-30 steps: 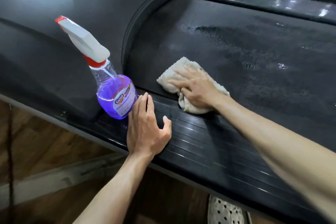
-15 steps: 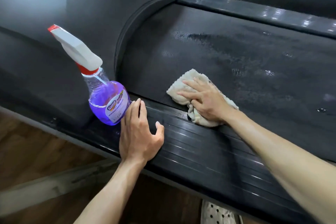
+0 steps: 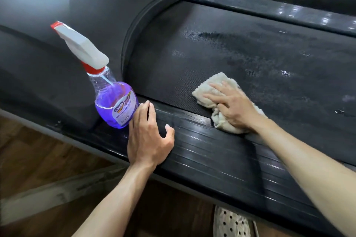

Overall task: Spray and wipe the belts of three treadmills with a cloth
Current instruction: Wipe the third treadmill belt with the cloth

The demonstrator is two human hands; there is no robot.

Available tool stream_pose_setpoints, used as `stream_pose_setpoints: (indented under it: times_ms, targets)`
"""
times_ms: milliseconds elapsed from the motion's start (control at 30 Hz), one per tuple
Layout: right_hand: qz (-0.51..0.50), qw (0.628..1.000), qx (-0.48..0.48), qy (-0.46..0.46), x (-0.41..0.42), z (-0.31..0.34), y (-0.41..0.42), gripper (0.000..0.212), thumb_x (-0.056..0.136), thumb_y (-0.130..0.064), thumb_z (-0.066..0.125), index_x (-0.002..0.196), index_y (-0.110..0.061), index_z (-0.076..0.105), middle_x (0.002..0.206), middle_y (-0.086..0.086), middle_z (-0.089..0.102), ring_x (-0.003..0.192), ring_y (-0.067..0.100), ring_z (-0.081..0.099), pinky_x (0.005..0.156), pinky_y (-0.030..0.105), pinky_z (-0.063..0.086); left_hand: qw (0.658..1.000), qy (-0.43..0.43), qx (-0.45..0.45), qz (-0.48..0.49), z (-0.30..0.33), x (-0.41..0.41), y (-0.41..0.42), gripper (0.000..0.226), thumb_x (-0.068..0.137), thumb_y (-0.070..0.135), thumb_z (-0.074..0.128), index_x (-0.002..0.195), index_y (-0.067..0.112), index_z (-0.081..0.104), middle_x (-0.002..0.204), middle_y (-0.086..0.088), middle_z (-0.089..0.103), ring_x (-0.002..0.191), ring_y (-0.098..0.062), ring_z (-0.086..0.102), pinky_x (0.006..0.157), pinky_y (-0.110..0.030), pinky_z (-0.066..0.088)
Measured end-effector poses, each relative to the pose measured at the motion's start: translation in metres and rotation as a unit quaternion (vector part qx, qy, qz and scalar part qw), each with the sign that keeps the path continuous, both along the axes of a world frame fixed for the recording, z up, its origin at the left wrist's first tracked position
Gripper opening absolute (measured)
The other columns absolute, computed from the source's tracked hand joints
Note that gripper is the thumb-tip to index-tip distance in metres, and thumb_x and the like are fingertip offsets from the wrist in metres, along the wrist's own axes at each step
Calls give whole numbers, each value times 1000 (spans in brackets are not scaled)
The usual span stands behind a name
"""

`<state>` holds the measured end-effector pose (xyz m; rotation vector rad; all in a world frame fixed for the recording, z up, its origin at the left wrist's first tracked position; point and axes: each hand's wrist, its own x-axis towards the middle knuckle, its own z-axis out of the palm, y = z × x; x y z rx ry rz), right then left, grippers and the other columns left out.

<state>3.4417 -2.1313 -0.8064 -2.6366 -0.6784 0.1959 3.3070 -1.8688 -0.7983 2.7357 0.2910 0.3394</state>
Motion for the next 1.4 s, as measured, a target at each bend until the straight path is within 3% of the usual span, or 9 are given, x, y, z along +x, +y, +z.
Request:
stream_pose_setpoints:
  times_ms: [267, 367, 500, 667, 833, 1033, 1167, 1267, 1400]
  targets:
    - [-49, 998, -36, 1, 39, 4, 55, 49, 103, -27, 40, 146, -50, 50, 169, -12, 22, 159, 24, 10, 128, 48, 3, 1000, 3, -5, 2, 4, -1, -1, 77, 82, 41, 53, 146, -1, 46, 150, -11, 46, 143, -27, 37, 118, -42, 34]
    - [26, 1000, -10, -13, 5, 2, 26, 58, 90, -41, 30, 141, -44, 58, 166, -11, 30, 157, 26, 18, 128, 43, 5, 1000, 5, -6, 4, 3, 0, -1, 77, 81, 41, 53, 146, -2, 46, 149, -12, 47, 142, -27, 38, 117, -43, 35]
    - [-64, 997, -41, -3, 27, 1, -13, 66, 84, -52, 19, 142, -53, 50, 166, -11, 32, 157, 26, 19, 127, 51, 12, 1000, 6, -3, 5, 0, 0, -1, 77, 82, 41, 52, 146, -2, 46, 149, -12, 46, 142, -28, 38, 119, -42, 33]
    - [-98, 992, -79, 12, 66, 6, 50, 51, 104, -35, 33, 150, -54, 42, 170, -8, 24, 157, 26, 15, 127, 53, 5, 1000, 7, -4, 4, 1, 0, -2, 78, 81, 41, 52, 145, -2, 47, 149, -12, 47, 142, -28, 38, 119, -43, 33]
    - [11, 1000, -24, -9, 10, 2, 14, 61, 89, -49, 27, 141, -46, 58, 165, -12, 32, 157, 24, 16, 128, 46, 7, 1000, 7, -6, 3, 2, 0, -1, 78, 81, 41, 53, 146, -2, 46, 149, -12, 46, 142, -27, 39, 118, -43, 35]
    - [-111, 991, -77, 1, 70, 13, 1, 83, 76, -57, 6, 147, -51, 48, 167, -8, 30, 154, 30, 23, 124, 54, 16, 1000, 5, -12, 1, 1, -1, -1, 78, 81, 40, 54, 146, -2, 46, 149, -12, 46, 142, -27, 39, 118, -42, 34]
    - [-66, 995, -75, 8, 64, 13, 44, 57, 94, -48, 25, 143, -51, 54, 165, -6, 34, 152, 29, 23, 125, 51, 13, 999, 2, -32, -2, 1, 0, 0, 76, 81, 37, 55, 144, -4, 48, 149, -15, 48, 142, -28, 40, 119, -43, 35]
    - [-12, 998, -54, 9, 21, 8, 23, 69, 83, -58, 17, 143, -55, 50, 168, -15, 26, 158, 21, 12, 127, 52, 6, 998, -21, -64, -19, 3, -4, 0, 68, 81, 29, 56, 141, -5, 52, 148, -16, 52, 140, -28, 43, 119, -40, 35]
    - [-94, 994, -48, -4, 32, 5, -24, 74, 80, -56, 14, 142, -53, 52, 166, -16, 30, 157, 21, 18, 126, 51, 13, 994, -32, -81, -65, 8, 22, -11, 60, 81, 28, 58, 134, -1, 62, 144, -12, 57, 136, -24, 49, 121, -30, 25]
